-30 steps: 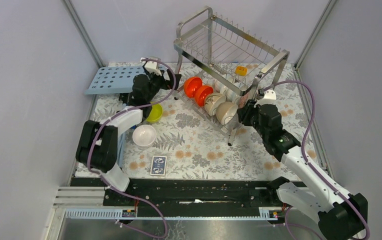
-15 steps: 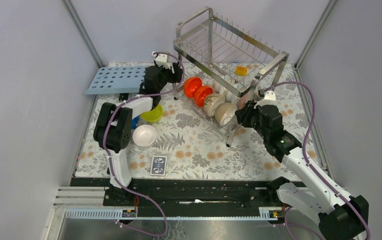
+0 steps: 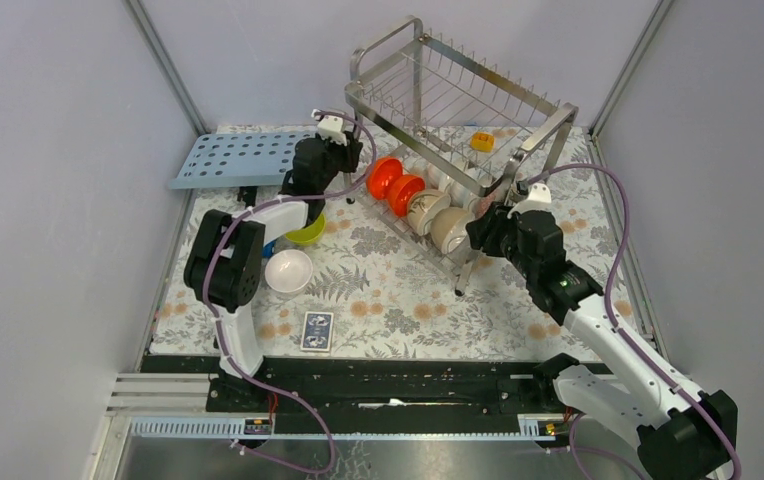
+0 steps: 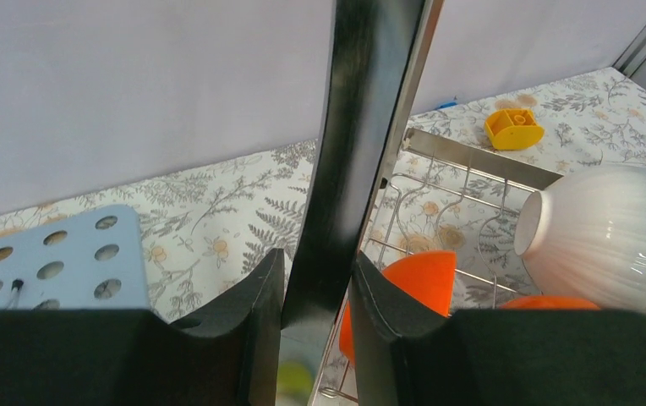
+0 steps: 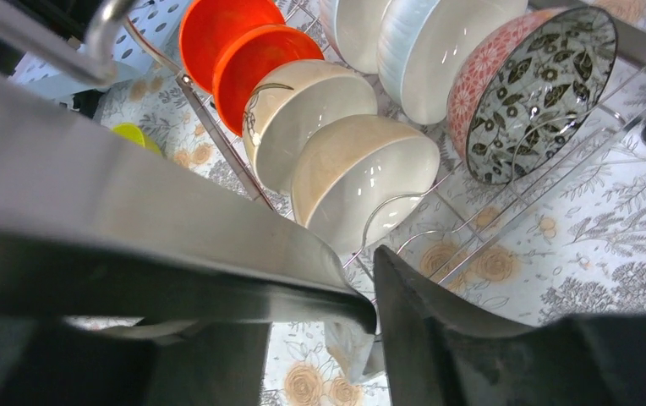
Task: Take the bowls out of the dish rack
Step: Adjust the dish rack at the center of the board.
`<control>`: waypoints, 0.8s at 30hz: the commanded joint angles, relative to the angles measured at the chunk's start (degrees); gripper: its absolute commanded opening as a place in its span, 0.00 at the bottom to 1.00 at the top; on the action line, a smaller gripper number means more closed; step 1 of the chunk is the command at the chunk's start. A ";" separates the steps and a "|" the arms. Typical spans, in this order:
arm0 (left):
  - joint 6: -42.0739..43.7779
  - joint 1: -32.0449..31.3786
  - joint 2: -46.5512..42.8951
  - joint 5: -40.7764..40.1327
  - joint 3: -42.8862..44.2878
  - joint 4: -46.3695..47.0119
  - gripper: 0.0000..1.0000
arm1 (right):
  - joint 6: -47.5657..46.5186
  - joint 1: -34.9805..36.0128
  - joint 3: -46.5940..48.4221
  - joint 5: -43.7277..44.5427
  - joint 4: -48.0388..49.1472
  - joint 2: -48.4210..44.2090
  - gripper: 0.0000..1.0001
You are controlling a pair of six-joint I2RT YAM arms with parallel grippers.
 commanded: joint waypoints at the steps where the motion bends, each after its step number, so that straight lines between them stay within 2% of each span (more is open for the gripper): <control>1: -2.67 -2.78 -7.24 -1.49 -2.77 1.48 0.00 | 1.88 0.68 1.76 1.07 -0.67 -1.39 0.59; 3: -2.25 -3.40 -8.10 -3.82 -3.36 -0.11 0.00 | 2.27 0.68 1.78 1.50 -1.79 -2.60 0.69; 5: -2.39 -3.62 -8.85 -5.83 -4.23 -0.84 0.00 | 2.82 0.68 1.70 1.88 -2.97 -4.08 0.73; 14: -5.28 -3.92 -13.32 -12.24 -8.63 -1.77 0.00 | 3.17 0.68 -1.31 3.37 -11.20 -14.29 0.78; 16: -5.74 -4.25 -14.46 -13.85 -9.14 -2.87 0.00 | 3.53 0.63 -2.67 3.13 -11.94 -16.44 0.75; 18: -6.09 -4.85 -15.22 -16.05 -9.29 -4.68 0.00 | 4.08 0.65 -3.48 2.69 -12.61 -17.40 0.69; 24: -9.10 -6.37 -19.39 -20.11 -12.47 -6.87 0.00 | 5.59 0.62 -5.25 3.96 -11.67 -15.90 0.56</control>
